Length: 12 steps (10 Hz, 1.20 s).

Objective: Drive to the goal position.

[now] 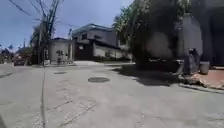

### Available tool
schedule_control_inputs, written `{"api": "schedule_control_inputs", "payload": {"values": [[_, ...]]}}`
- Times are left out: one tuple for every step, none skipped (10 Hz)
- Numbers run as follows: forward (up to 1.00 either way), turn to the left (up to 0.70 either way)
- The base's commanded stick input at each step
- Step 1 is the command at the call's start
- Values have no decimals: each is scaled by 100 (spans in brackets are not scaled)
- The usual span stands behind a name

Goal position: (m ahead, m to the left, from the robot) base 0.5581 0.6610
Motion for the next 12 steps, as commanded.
{"api": "schedule_control_inputs", "payload": {"values": [[100, 1], [100, 1], [100, 1], [100, 1], [100, 1], [100, 1], [100, 1], [100, 1], [100, 1], [100, 1], [100, 1], [100, 1]]}}
